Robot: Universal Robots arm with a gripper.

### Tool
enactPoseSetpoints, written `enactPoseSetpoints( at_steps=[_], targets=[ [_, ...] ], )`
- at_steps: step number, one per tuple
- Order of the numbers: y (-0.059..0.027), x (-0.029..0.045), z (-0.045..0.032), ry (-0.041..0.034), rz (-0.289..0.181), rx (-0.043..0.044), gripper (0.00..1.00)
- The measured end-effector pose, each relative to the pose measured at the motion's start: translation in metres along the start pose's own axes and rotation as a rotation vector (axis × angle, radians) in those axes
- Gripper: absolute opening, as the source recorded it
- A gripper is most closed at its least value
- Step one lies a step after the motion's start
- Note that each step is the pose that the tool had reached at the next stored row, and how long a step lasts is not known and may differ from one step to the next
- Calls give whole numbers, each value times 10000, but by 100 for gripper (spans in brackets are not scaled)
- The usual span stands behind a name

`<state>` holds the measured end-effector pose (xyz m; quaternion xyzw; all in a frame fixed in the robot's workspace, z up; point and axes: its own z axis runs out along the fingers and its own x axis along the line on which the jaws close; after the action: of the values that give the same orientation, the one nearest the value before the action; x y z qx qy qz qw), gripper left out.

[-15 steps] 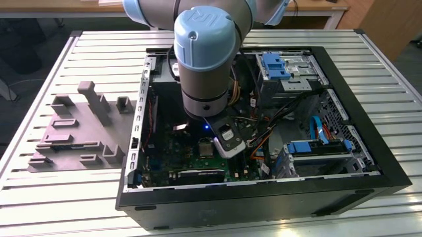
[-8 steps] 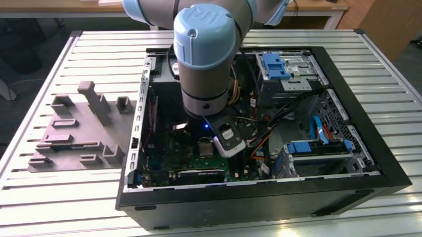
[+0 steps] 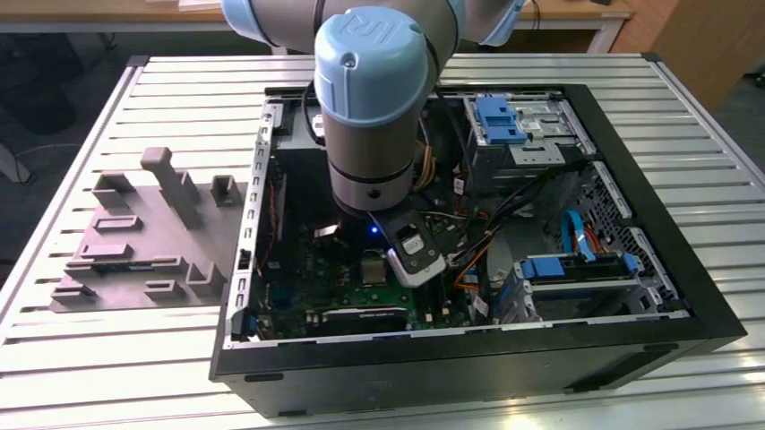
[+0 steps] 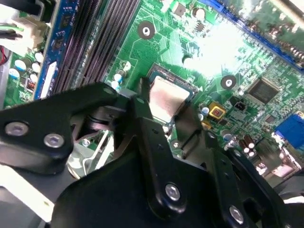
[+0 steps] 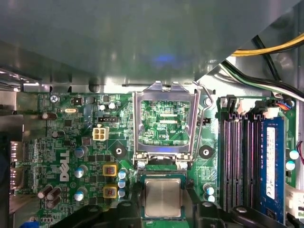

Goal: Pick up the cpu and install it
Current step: 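Place the cpu into insertion slot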

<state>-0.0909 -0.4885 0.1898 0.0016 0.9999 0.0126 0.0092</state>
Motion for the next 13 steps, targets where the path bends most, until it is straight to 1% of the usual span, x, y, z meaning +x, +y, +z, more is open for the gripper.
enactPoseSetpoints(
  at_steps=[1, 2, 9, 12, 13],
  targets=[
    [-6, 0, 1, 0, 1, -5, 46],
    [-12, 0, 2, -1, 2, -7, 44],
    [-24, 0, 1, -2, 4, -3, 44],
    [-25, 0, -4, -1, 4, -4, 45],
    [-25, 0, -10, 5, 4, -1, 51]
  ],
)
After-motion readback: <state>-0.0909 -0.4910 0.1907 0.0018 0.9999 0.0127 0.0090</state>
